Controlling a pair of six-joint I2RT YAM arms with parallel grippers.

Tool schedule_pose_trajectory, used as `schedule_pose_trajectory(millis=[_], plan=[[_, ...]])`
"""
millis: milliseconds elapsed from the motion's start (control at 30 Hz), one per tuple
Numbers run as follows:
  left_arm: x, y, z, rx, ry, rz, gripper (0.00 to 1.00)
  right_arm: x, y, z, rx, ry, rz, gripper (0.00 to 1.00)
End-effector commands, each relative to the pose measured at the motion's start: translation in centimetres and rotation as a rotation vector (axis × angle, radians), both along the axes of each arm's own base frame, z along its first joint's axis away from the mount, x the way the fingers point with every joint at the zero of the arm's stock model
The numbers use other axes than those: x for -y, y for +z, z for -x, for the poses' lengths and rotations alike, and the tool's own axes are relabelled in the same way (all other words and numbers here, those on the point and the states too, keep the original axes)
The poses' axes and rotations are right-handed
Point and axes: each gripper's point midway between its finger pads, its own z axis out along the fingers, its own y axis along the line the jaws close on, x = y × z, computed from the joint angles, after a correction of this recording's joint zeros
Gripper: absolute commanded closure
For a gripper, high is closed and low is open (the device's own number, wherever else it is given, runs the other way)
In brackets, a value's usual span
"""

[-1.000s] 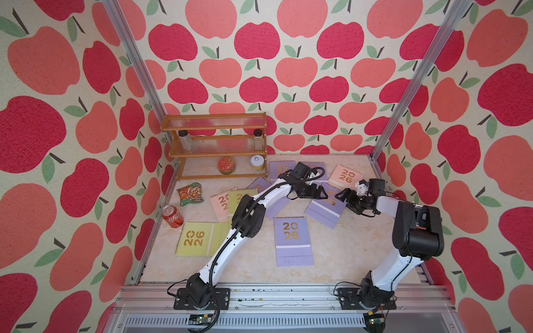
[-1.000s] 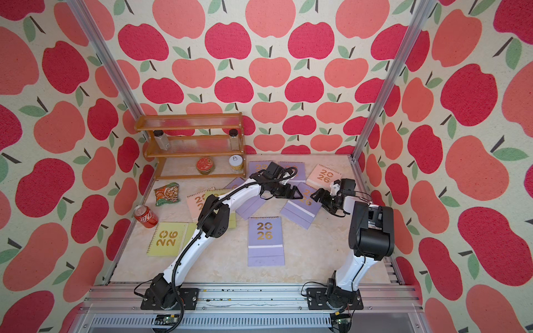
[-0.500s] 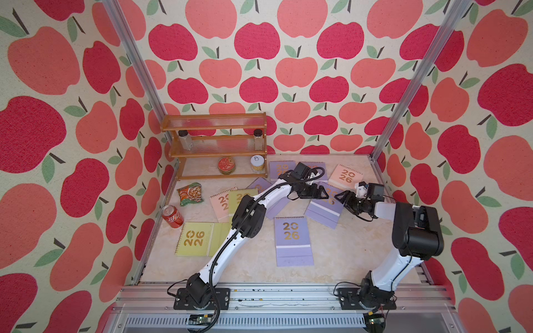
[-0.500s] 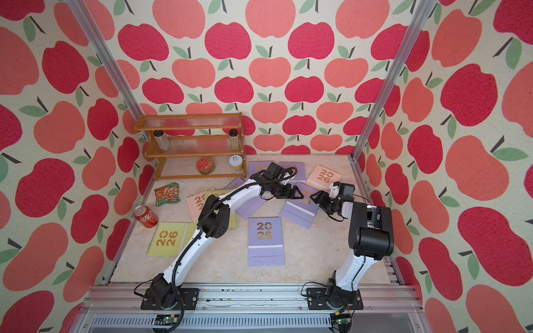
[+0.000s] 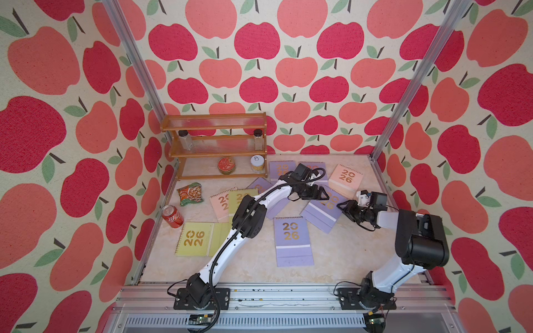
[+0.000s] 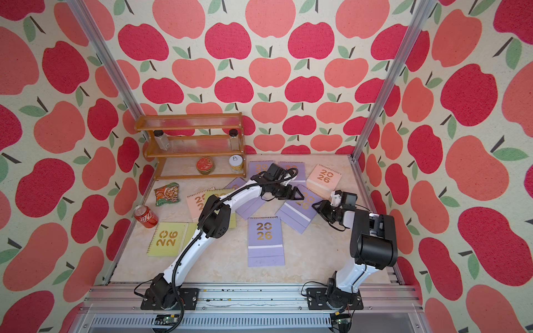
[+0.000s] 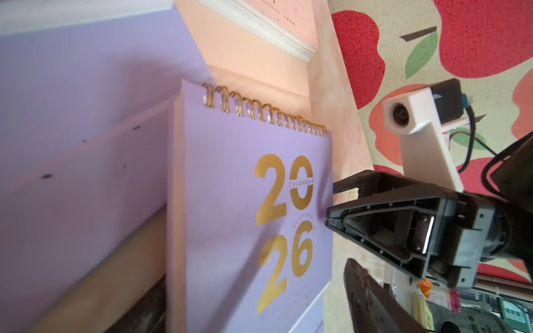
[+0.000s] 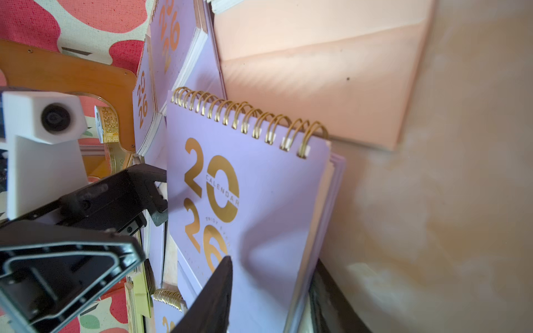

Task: Stack the calendars
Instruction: Pick up the calendar at the center of the board.

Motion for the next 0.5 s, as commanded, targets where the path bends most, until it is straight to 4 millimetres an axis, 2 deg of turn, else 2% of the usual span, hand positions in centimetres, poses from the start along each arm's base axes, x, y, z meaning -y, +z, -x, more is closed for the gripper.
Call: schedule_pose_trajectory(millis=[0, 100, 300, 433, 467], plan=[[0.1, -2.5, 1.4, -0.085, -0.021, -0.013, 0.27, 0.1, 1.4, -0.1, 0.050, 0.007, -0.016, 0.56], [0.0, -2.2, 1.3, -0.090, -0.020, 0.002, 0.52, 0.5, 1.1, 0.0, 0.040, -0.003, -0.012, 0.54], [0.1, -1.6, 1.3, -0.109, -0.027, 0.037, 0.69, 0.6, 0.8, -0.3, 0.035, -0.001, -0.019, 0.52], [0.2, -0.6, 1.2, -0.117, -0.032, 0.074, 1.00, 0.6, 0.9, -0.5, 0.038, -0.001, -0.019, 0.49], [0.2, -0.3, 1.2, -0.119, -0.034, 0.085, 1.00, 0.7, 1.1, -0.5, 0.041, 0.001, -0.015, 0.48]])
